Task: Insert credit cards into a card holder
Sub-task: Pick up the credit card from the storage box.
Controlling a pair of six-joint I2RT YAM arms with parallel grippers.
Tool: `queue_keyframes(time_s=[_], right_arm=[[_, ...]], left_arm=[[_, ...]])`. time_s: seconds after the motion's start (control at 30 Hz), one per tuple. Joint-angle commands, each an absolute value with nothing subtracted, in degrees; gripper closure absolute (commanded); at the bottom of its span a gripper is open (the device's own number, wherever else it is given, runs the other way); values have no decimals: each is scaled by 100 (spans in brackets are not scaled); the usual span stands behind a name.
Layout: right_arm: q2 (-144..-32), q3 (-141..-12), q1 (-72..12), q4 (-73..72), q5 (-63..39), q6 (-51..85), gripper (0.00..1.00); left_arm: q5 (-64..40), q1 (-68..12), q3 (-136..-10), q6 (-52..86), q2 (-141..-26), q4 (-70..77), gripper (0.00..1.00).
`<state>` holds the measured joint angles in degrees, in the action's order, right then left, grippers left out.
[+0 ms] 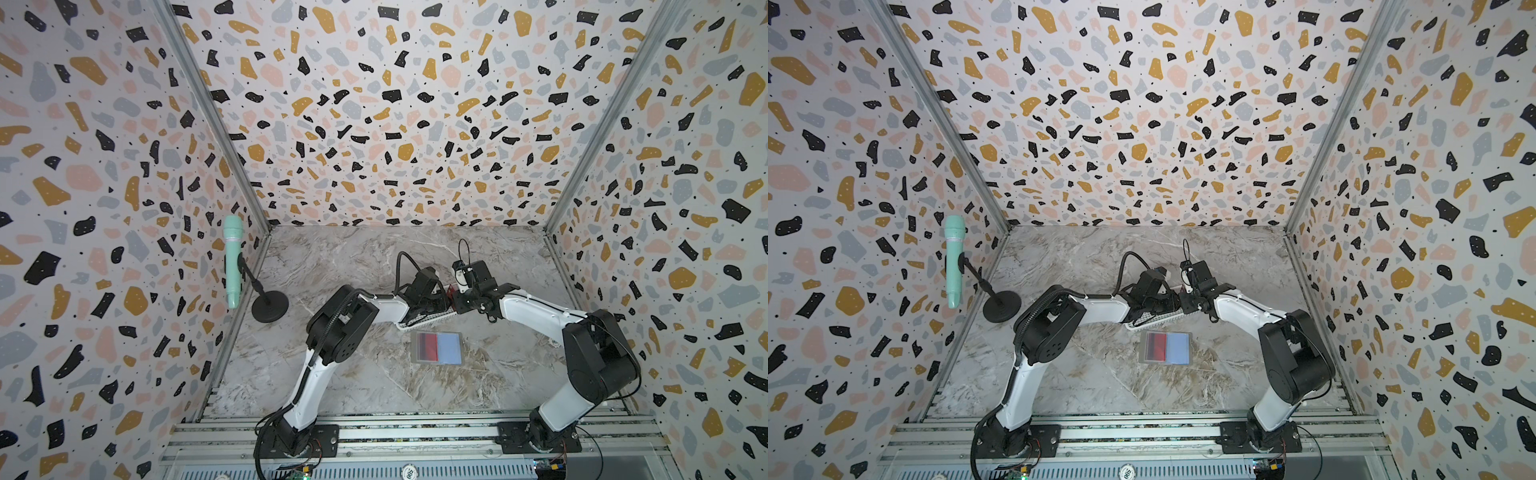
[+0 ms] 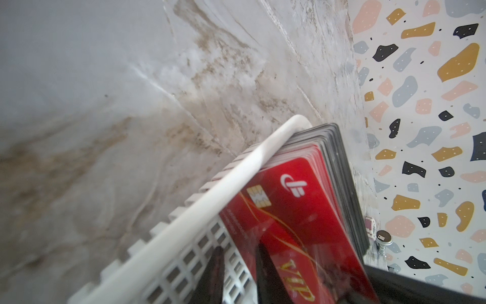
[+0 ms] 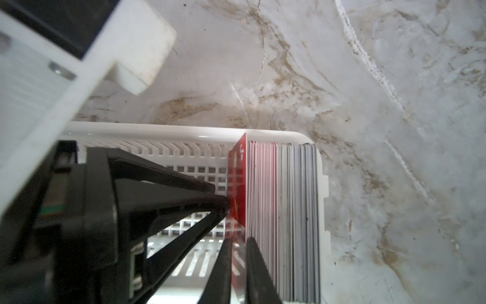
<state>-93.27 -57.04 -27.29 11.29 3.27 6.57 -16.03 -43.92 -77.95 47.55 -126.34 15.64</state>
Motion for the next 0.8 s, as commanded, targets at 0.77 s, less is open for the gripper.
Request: queue_keyframes(time_s=[0.77], right_arm=[[-8248, -5347, -2787, 894, 84, 1091, 97]], left_arm=[[-1687, -4381, -7085, 4543, -11398, 2125, 73]])
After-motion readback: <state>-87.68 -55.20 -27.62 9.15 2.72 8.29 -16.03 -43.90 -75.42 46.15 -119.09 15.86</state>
